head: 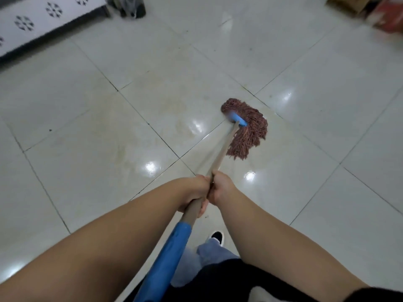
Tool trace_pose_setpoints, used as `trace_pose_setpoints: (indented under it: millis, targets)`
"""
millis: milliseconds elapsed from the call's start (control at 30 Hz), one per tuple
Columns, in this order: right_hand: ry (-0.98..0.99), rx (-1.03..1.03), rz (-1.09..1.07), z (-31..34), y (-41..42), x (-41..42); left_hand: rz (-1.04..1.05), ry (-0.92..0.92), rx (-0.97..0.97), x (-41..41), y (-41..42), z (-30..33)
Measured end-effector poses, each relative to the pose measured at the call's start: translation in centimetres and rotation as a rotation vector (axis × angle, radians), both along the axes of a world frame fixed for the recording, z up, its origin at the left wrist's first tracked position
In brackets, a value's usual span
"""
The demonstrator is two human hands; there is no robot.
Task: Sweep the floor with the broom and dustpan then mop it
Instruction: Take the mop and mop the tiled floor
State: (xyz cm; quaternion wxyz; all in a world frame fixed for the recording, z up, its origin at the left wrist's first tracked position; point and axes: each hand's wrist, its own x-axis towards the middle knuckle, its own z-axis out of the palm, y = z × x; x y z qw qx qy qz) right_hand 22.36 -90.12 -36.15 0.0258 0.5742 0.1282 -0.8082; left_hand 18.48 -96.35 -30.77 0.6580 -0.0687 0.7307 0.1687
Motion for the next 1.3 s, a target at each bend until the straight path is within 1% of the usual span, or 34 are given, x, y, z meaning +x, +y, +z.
trace_pose_setpoints:
  millis: [200, 300, 500, 600, 733, 833, 933, 1067, 1167, 1267, 1300]
  targets:
    - [-0.116, 0.094, 0.105, -0.6, 9.9, -2.7, 0.069, -0.024, 0.057, -1.7, 9.6, -1.3]
    - [-0.096, 0.099, 0.096, -0.7, 15.2, -5.0, 0.073, -0.045, 0.051, -4.3, 14.9, -2.0]
    - [-0.12, 0.145, 0.12, -1.0, 26.9, -12.2, 0.055, -0.046, 0.028, -12.4, 26.4, -2.7]
    - [-0.14, 0.149, 0.098, -0.4, 32.8, -14.6, 0.031, -0.051, 0.055, -15.1, 32.7, -2.0]
    - [-0.109, 0.165, 0.082, 0.6, 41.3, -17.0, 0.021, -0.062, 0.084, -18.5, 41.3, -0.6]
    - [-0.097, 0.145, 0.097, 1.4, 46.5, -18.8, 0.018, -0.018, 0.034, -20.7, 47.1, 0.1]
    - [-0.063, 0.128, 0.143, 1.1, 51.3, -19.9, 0.047, -0.01, -0.021, -21.5, 52.4, -0.2]
    - [-0.079, 0.138, 0.185, 0.2, 59.0, -20.6, 0.117, -0.009, -0.008, -21.9, 59.2, -1.2]
    - [-0.055, 0.124, 0.248, -1.1, 65.3, -21.1, 0.151, 0.013, 0.004, -22.4, 64.2, -3.3]
    - [-0.138, 0.111, 0.403, -2.7, 70.3, -21.0, 0.168, 0.031, -0.02, -20.0, 67.8, -5.6]
    - [-0.161, 0.107, 0.412, -3.3, 71.8, -20.7, 0.188, 0.026, -0.024, -18.9, 68.9, -6.2]
